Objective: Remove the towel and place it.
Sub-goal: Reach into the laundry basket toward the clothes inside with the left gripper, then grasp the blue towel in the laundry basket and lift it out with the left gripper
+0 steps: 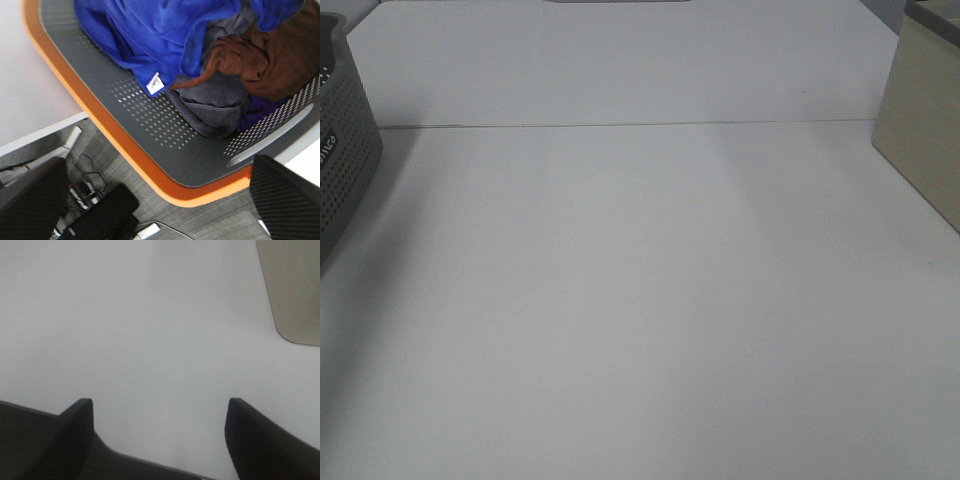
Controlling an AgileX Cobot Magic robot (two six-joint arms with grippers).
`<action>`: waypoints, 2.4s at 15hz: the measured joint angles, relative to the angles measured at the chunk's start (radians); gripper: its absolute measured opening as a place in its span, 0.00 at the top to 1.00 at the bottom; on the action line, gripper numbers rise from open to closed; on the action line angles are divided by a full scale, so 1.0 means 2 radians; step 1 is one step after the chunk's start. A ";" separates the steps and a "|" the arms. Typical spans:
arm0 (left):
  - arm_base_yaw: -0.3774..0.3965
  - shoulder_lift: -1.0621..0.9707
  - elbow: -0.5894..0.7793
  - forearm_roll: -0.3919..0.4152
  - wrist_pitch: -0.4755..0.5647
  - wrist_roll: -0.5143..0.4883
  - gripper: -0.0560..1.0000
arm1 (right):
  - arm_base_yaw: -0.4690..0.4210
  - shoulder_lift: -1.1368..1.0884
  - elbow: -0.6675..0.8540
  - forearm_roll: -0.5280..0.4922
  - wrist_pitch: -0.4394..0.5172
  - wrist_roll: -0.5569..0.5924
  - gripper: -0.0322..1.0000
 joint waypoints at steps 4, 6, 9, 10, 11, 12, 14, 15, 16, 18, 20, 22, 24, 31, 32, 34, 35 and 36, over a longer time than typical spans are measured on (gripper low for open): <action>0.065 0.110 -0.022 -0.072 -0.040 0.032 0.07 | 0.000 0.000 0.000 0.000 0.000 0.000 0.27; 0.068 0.158 -0.022 -0.084 -0.076 0.053 0.07 | 0.000 0.000 0.000 0.000 0.000 0.000 0.27; 0.068 0.215 -0.022 -0.086 -0.117 0.058 0.07 | 0.000 0.000 0.000 0.000 0.000 0.000 0.27; 0.068 0.245 -0.022 -0.087 -0.120 0.058 0.07 | 0.000 0.000 0.000 0.000 0.000 0.000 0.27; 0.068 0.254 -0.022 -0.089 -0.120 0.058 0.08 | 0.000 0.000 0.000 0.000 0.000 0.000 0.27; 0.068 0.261 -0.022 -0.096 -0.120 0.058 0.08 | 0.000 0.000 0.000 0.000 0.000 0.000 0.27; 0.068 0.267 -0.022 -0.111 -0.120 0.058 0.11 | 0.000 0.000 0.000 0.000 0.000 0.000 0.27; 0.068 0.267 -0.022 -0.117 -0.117 0.059 0.18 | 0.000 0.000 0.000 0.000 0.000 0.000 0.27; 0.068 0.267 -0.023 -0.123 -0.116 0.060 0.29 | 0.000 0.000 0.000 0.000 0.000 0.000 0.27; 0.068 0.267 -0.024 -0.120 -0.113 0.060 0.61 | 0.000 0.000 0.000 0.000 0.000 0.000 0.27; 0.068 0.267 -0.024 -0.099 -0.113 0.053 0.91 | 0.000 0.000 0.000 0.000 0.000 0.000 0.27; 0.068 0.267 -0.024 -0.075 -0.113 0.034 0.95 | 0.000 0.000 0.000 0.000 0.000 0.000 0.27; 0.068 0.267 -0.024 -0.071 -0.113 0.021 0.95 | 0.000 0.000 0.000 0.000 0.000 0.000 0.27; 0.026 0.183 -0.146 -0.113 0.013 0.011 0.95 | 0.000 0.000 0.000 0.000 0.000 0.000 0.27; 0.016 0.166 -0.160 -0.131 0.017 0.009 0.95 | 0.000 0.000 0.000 0.000 0.000 0.000 0.27; -0.007 0.130 -0.183 -0.147 0.018 0.007 0.95 | 0.001 0.000 0.000 0.001 0.000 0.000 0.27; -0.021 0.115 -0.189 -0.147 0.018 0.007 0.95 | 0.001 0.000 0.000 0.002 0.000 0.000 0.27; -0.035 0.097 -0.195 -0.147 0.020 0.007 0.95 | 0.001 0.000 0.000 0.007 0.000 0.000 0.27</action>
